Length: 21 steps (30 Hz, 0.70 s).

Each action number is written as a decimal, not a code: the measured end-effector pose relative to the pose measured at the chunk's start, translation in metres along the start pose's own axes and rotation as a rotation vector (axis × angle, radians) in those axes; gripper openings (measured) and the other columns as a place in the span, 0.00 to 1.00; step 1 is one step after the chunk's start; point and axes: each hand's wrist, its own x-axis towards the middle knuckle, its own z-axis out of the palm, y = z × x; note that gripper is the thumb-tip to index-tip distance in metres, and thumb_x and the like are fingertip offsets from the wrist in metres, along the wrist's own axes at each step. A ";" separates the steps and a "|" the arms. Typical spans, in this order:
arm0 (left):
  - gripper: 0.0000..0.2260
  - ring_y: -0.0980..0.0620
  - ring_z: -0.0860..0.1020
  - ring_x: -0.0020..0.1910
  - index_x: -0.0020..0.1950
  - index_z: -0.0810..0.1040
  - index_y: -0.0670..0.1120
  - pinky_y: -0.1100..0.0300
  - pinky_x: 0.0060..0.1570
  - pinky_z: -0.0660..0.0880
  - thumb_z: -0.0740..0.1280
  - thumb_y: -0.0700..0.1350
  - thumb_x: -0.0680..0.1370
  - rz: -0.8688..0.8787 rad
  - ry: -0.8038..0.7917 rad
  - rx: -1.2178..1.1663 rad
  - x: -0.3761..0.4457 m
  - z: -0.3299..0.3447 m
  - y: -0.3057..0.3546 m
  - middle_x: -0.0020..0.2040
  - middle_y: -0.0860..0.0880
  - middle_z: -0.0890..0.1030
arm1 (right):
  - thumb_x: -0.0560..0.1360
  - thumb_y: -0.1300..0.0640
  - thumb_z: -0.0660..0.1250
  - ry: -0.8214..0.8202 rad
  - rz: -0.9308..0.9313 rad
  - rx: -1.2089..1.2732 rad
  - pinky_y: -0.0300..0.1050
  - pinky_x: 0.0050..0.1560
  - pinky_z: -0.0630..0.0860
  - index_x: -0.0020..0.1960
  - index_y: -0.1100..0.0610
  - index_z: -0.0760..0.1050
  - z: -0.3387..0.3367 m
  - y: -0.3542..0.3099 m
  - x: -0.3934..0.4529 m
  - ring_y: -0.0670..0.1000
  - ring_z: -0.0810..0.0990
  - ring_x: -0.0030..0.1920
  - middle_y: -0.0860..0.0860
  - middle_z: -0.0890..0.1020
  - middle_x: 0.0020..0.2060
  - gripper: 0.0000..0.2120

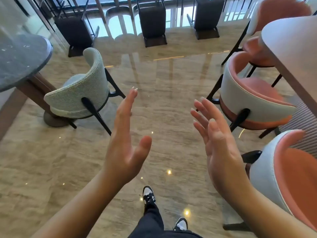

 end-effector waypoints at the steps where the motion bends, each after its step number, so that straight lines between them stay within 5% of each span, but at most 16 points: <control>1: 0.36 0.49 0.60 0.79 0.81 0.53 0.50 0.40 0.74 0.64 0.53 0.70 0.79 0.010 0.022 -0.016 0.008 -0.004 -0.005 0.80 0.47 0.61 | 0.78 0.41 0.54 -0.008 -0.009 -0.015 0.52 0.71 0.65 0.70 0.39 0.67 0.003 -0.001 0.009 0.44 0.70 0.71 0.39 0.73 0.69 0.21; 21: 0.39 0.51 0.61 0.79 0.81 0.53 0.46 0.46 0.74 0.64 0.54 0.70 0.79 0.036 0.074 -0.055 0.232 -0.084 -0.158 0.80 0.48 0.61 | 0.77 0.33 0.56 -0.014 -0.113 -0.116 0.55 0.71 0.64 0.71 0.40 0.67 0.102 0.030 0.272 0.45 0.69 0.71 0.42 0.73 0.69 0.24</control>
